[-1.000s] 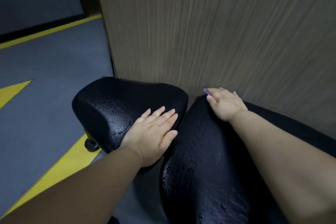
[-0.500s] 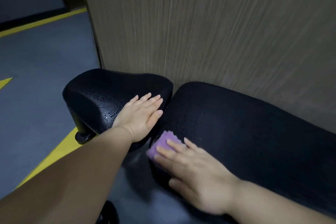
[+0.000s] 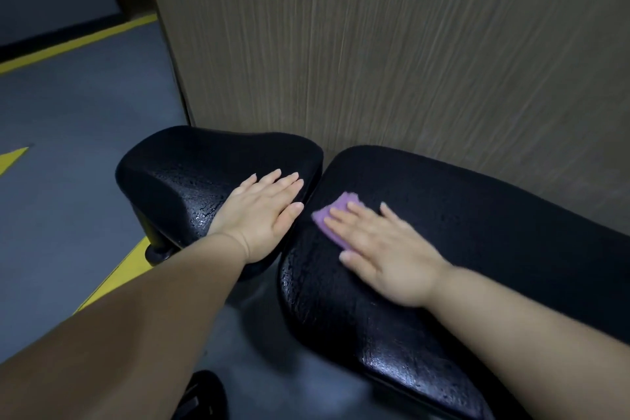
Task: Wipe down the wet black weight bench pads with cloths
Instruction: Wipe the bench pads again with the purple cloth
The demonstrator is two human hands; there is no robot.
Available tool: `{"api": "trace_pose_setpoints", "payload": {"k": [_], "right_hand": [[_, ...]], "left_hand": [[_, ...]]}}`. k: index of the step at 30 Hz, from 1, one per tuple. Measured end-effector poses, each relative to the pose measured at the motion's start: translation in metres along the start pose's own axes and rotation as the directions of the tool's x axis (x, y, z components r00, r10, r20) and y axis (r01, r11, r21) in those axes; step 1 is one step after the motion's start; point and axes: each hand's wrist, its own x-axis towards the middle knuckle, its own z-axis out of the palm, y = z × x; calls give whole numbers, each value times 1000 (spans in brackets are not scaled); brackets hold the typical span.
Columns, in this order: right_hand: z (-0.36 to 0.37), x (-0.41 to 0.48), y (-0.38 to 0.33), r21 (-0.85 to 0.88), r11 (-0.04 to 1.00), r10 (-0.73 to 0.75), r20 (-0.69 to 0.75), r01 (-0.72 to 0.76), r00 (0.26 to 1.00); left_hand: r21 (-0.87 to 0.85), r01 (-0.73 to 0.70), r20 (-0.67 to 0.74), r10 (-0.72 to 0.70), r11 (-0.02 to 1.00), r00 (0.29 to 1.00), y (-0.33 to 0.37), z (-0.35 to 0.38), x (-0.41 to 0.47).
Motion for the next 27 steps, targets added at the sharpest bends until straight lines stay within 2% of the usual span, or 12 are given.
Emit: {"api": "trace_pose_setpoints", "payload": {"k": [4, 9, 14, 19, 23, 27], "right_hand": [[-9, 31, 40, 13, 985, 171, -1, -171, 985], [-11, 64, 89, 51, 915, 402, -51, -399, 914], [-13, 78, 99, 71, 869, 494, -82, -490, 866], [-12, 63, 81, 19, 894, 448, -37, -448, 893], [-7, 23, 33, 27, 962, 272, 8, -272, 962], [-1, -32, -17, 29, 998, 56, 43, -57, 998]], "left_hand": [[14, -1, 4, 1, 1000, 1000, -1, 1, -1], [25, -7, 1, 7, 1000, 1000, -4, 4, -1], [36, -10, -2, 10, 999, 1000, -5, 5, 0], [61, -16, 2, 16, 998, 1000, -6, 5, 1], [56, -9, 28, 8, 998, 1000, -3, 2, 1], [100, 36, 97, -45, 994, 994, 3, -2, -2]]}}
